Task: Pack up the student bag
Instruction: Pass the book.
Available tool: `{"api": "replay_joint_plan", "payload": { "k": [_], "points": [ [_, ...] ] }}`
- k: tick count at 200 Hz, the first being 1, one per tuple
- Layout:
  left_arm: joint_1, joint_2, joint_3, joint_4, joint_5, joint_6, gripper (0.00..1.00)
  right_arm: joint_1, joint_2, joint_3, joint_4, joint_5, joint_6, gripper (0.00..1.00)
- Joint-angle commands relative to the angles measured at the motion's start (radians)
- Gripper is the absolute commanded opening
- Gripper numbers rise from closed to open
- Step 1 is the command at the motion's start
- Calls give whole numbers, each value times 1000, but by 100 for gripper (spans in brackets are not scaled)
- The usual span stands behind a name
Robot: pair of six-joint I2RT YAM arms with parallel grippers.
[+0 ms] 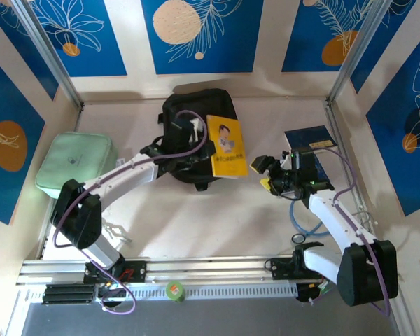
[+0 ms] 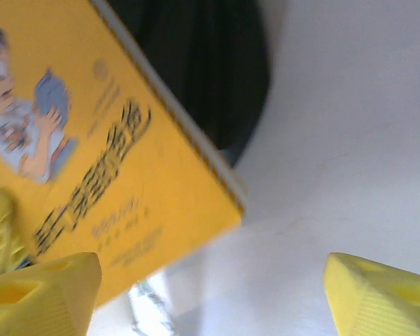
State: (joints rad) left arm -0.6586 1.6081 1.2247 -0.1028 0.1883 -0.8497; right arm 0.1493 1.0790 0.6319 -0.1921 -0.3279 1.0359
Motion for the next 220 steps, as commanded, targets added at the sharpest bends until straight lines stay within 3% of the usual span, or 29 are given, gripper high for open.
{"api": "replay_joint_plan", "payload": {
  "k": [1,29,62,93,168,192,220],
  "points": [
    [10,-59,32,90,-54,-138,0,4,-2,-21,190,-165,134,89],
    [26,-75,17,152,-75,-239,0,23,2,-83,409,-191,291,100],
    [24,-64,-43,230,-60,-412,0,72,7,-121,488,-155,391,99],
    [35,-73,-41,196,-71,-414,0,114,46,-122,559,-147,427,99],
    [35,-77,-149,419,-108,-602,0,212,235,-83,847,62,603,99],
    [34,-88,-177,446,-130,-636,0,230,243,-57,800,141,623,100],
    [34,-96,-205,483,-137,-648,0,228,271,-34,837,174,663,83]
  ]
}}
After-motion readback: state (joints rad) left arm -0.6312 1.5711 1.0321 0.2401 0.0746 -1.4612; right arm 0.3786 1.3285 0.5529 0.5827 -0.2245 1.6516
